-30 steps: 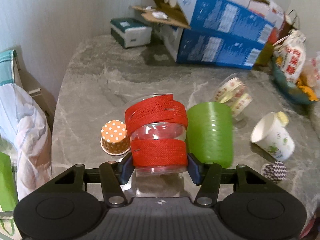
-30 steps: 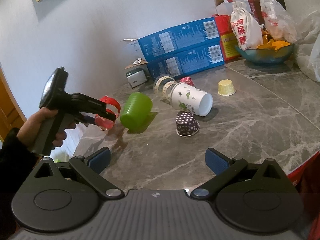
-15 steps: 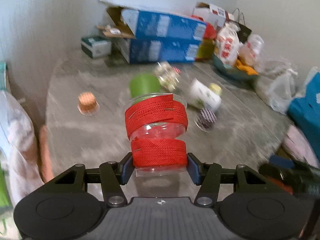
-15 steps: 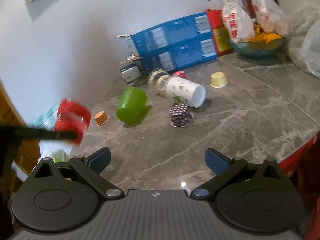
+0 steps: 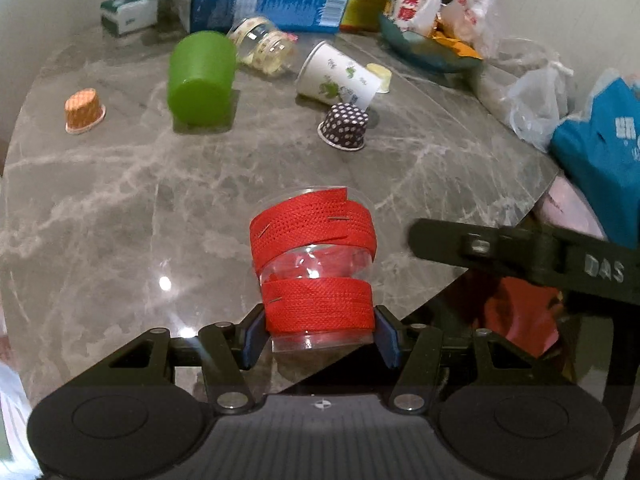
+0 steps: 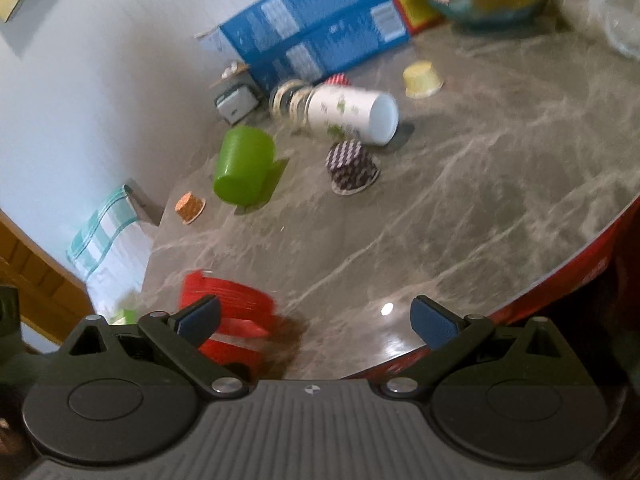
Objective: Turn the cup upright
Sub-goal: 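Lift the red-banded cup with the left tool while the right tool approaches it, then grasp the red-banded cup with the right tool while the left tool releases it, then rotate the red-banded cup upright with the right tool and lower it, then set the cup upright on the table and open the right tool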
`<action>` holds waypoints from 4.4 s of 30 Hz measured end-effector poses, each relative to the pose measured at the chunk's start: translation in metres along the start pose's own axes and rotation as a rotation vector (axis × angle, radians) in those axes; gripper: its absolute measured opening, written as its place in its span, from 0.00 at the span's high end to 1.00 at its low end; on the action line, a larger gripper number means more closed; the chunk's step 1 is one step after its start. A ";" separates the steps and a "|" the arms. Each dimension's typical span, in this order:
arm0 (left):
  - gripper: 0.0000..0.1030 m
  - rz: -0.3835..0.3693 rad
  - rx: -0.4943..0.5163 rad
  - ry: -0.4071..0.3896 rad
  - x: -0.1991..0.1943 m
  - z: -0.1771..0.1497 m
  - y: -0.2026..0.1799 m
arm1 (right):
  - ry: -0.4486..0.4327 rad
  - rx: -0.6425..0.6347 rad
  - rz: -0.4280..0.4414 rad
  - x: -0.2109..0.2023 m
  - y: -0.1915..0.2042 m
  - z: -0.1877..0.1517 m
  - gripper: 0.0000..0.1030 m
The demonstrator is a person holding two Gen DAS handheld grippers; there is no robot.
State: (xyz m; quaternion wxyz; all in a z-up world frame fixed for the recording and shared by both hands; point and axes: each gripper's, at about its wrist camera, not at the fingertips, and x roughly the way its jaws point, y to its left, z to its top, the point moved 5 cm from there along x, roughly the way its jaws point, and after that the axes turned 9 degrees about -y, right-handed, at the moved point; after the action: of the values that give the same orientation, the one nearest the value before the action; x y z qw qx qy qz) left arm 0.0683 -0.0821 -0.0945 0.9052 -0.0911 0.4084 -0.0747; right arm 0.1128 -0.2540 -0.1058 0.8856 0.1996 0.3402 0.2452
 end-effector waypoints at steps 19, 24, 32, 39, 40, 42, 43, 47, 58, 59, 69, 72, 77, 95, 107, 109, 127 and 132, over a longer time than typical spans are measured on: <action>0.41 -0.039 -0.005 0.028 0.008 -0.006 -0.003 | 0.222 0.101 0.032 0.056 0.036 -0.001 0.12; 0.41 -0.050 -0.007 0.019 0.007 -0.007 -0.001 | 0.239 0.084 0.021 0.062 0.040 0.000 0.25; 0.30 -0.076 0.001 -0.018 -0.002 -0.014 0.006 | 0.258 0.094 0.046 0.066 0.042 0.000 0.27; 0.29 -0.144 0.000 -0.112 -0.026 -0.017 0.024 | 0.164 0.067 0.090 0.055 0.043 0.009 0.27; 0.29 -0.146 -0.005 -0.134 -0.031 -0.015 0.030 | 0.143 0.053 0.092 0.052 0.043 0.011 0.27; 0.29 -0.151 -0.026 -0.172 -0.041 -0.013 0.044 | 0.094 0.019 0.079 0.047 0.042 0.015 0.27; 0.29 -0.150 -0.040 -0.188 -0.045 -0.013 0.049 | 0.070 0.004 0.073 0.046 0.042 0.016 0.27; 0.29 -0.148 -0.108 -0.245 -0.055 -0.009 0.072 | -0.019 -0.070 0.041 0.039 0.042 0.017 0.27; 0.25 -0.190 -0.082 -0.439 -0.085 0.002 0.082 | -0.370 -0.345 0.008 0.005 0.054 0.019 0.28; 0.24 -0.178 -0.080 -0.444 -0.085 0.003 0.083 | -0.401 -0.363 0.004 0.003 0.055 0.018 0.28; 0.24 -0.194 -0.111 -0.427 -0.068 -0.008 0.085 | -0.674 -0.579 0.012 -0.002 0.056 -0.012 0.28; 0.24 -0.212 -0.114 -0.447 -0.068 -0.010 0.083 | -0.764 -0.629 0.021 -0.004 0.059 -0.023 0.27; 0.24 -0.259 -0.126 -0.490 -0.068 -0.016 0.080 | -0.953 -0.669 0.021 -0.003 0.059 -0.046 0.27; 0.24 -0.250 -0.167 -0.478 -0.052 -0.033 0.092 | -0.881 -0.706 -0.072 0.049 0.063 -0.057 0.27; 0.24 -0.236 -0.199 -0.470 -0.050 -0.037 0.103 | -0.848 -0.687 -0.039 0.056 0.065 -0.059 0.09; 0.24 -0.234 -0.194 -0.465 -0.049 -0.037 0.102 | -0.844 -0.691 -0.026 0.054 0.065 -0.059 0.01; 0.00 0.000 0.181 -0.577 -0.085 0.005 0.022 | -0.447 -0.385 -0.091 -0.057 0.054 -0.015 0.01; 0.00 -0.020 0.102 -0.509 -0.092 0.022 0.019 | -0.364 -0.390 -0.104 -0.075 0.062 -0.005 0.01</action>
State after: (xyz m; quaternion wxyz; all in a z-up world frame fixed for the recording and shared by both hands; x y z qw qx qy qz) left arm 0.0252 -0.0418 -0.0178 0.9814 -0.0652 0.1624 -0.0788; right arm 0.0427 -0.2462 -0.0392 0.9653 0.0484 0.1316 0.2202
